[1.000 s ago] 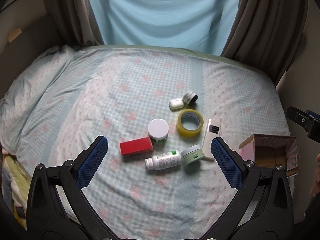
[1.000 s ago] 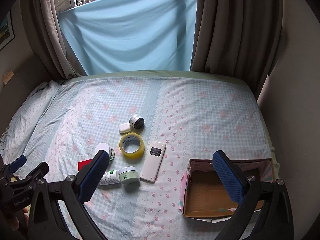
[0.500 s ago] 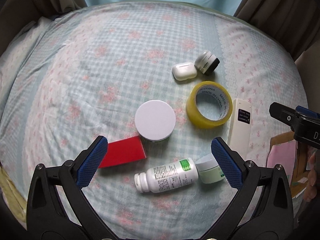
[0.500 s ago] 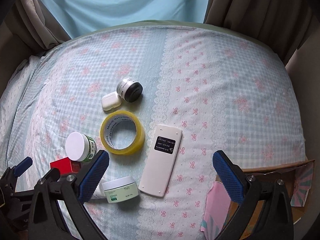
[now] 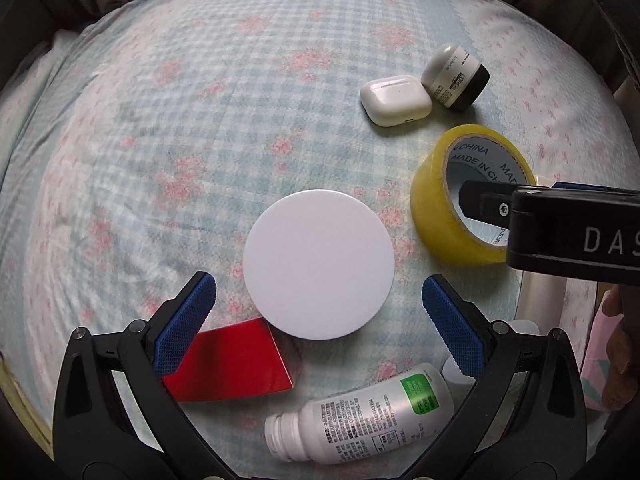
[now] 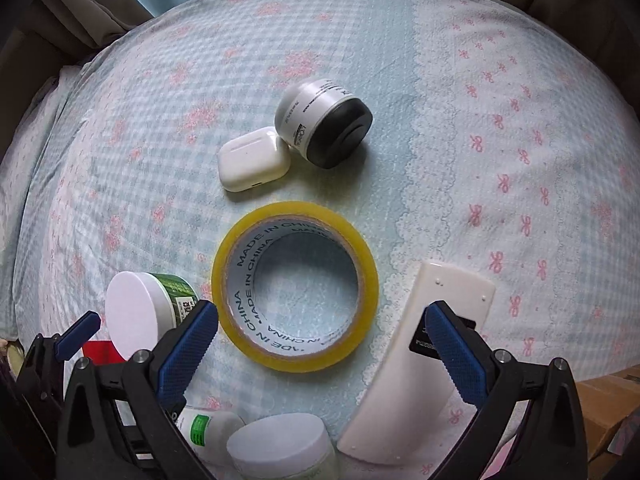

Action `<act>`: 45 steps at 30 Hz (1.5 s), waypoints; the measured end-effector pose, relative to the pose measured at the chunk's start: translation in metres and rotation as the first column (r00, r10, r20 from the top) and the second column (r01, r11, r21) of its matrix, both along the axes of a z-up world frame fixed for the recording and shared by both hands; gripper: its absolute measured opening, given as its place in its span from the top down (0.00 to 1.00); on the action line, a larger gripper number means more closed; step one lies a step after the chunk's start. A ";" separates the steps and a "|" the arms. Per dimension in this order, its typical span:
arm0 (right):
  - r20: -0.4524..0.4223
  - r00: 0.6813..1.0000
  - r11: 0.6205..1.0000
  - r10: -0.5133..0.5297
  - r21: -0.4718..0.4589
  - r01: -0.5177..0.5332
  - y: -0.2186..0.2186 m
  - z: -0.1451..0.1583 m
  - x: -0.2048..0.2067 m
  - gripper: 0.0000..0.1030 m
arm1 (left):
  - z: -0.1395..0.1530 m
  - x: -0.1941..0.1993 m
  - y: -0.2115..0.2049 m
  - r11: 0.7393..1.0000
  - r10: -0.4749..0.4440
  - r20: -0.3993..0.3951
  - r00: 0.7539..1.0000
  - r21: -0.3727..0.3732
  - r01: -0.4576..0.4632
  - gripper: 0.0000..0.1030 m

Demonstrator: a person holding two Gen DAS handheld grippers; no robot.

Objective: Organize rigid objects
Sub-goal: 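Grasp the white round jar with left tool while right tool grasps the yellow tape roll, then carry the white jar with left tool while right tool carries the tape to the cardboard box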

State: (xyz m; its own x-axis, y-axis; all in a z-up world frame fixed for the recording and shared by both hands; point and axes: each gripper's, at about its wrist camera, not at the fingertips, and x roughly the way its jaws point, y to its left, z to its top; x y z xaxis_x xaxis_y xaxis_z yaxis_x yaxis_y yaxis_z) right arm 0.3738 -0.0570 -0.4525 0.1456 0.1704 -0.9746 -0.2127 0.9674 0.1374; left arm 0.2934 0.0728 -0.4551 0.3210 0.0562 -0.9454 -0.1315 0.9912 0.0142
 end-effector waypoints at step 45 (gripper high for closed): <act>0.056 0.991 0.992 -0.118 -0.032 0.120 -0.011 0.070 -0.011 0.06 | 0.073 -0.016 -0.024 0.994 -0.103 0.143 0.984 0.056 0.096 0.33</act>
State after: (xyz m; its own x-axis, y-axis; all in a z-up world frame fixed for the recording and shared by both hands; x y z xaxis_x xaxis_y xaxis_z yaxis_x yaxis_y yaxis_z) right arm 0.3626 -0.0678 -0.3821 0.2148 0.1142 -0.9700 -0.1022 0.9903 0.0940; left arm 0.2777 0.0488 -0.3822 0.4616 0.0619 -0.8849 -0.0361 0.9980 0.0509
